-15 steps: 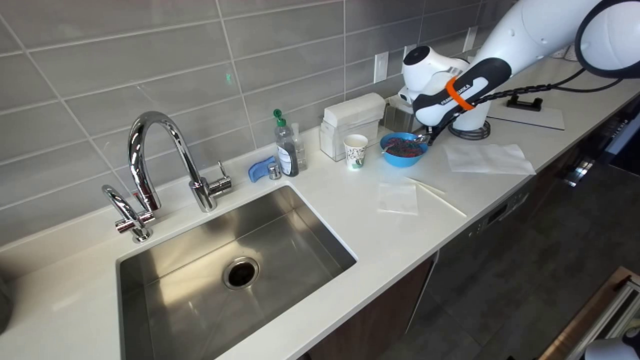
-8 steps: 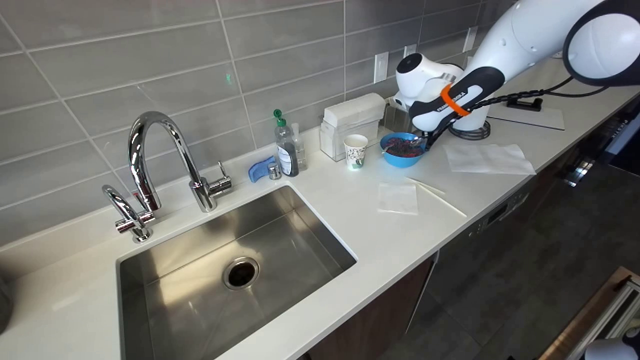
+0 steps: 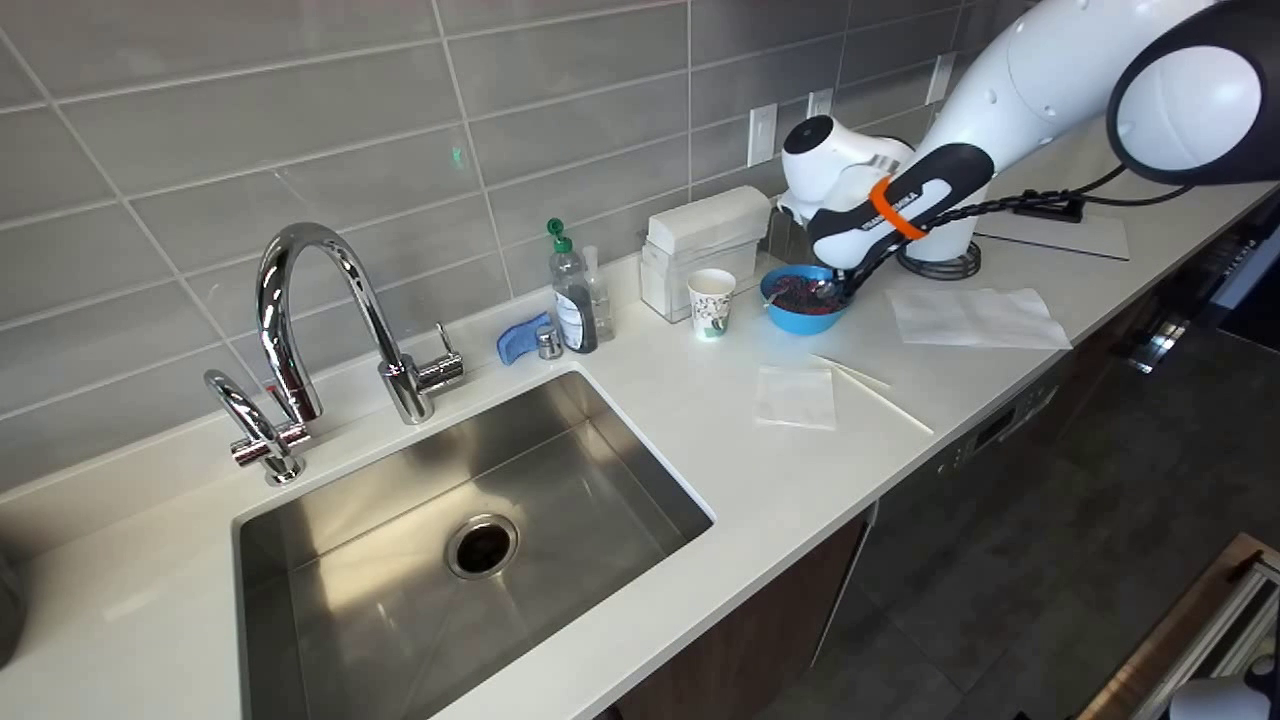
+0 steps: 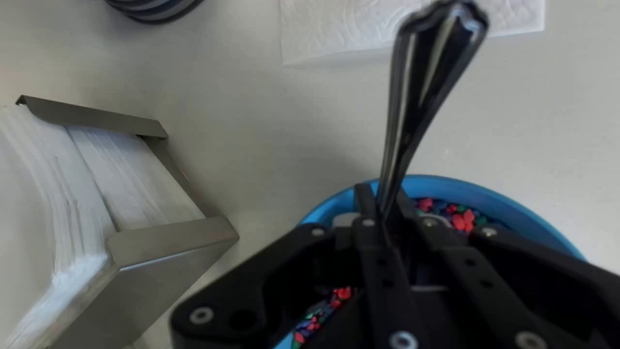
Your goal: Put a spoonful of the blue bowl's contents into the cup
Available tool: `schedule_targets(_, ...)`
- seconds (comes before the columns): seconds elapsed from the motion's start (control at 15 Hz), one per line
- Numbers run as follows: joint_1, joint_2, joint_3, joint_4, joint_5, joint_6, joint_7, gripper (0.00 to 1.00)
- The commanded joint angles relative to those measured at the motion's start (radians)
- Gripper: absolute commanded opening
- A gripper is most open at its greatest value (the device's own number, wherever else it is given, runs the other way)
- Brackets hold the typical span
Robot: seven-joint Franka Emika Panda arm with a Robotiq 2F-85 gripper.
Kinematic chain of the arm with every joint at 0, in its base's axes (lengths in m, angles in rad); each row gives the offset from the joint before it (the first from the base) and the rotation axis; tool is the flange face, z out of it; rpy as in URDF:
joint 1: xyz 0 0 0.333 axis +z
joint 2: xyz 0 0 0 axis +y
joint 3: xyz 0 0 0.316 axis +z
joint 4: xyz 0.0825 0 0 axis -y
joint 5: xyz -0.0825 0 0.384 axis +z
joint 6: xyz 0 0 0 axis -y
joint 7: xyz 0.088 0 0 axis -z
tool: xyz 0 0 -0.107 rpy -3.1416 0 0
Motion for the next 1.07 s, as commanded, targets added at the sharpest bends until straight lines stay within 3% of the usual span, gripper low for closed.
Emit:
schedule_targets(0.0, -0.053, 0.022, 0.055, 0.026, 0.072, -0.028, -0.037, 0.02)
schedule_targets(0.53, -0.158, 0.019, 0.128, 0.024, 0.307, 0.015, -0.144, 0.02)
schedule_targets(1.0, -0.253, 0.024, 0.208, 0.017, 0.492, 0.067, -0.327, 0.02)
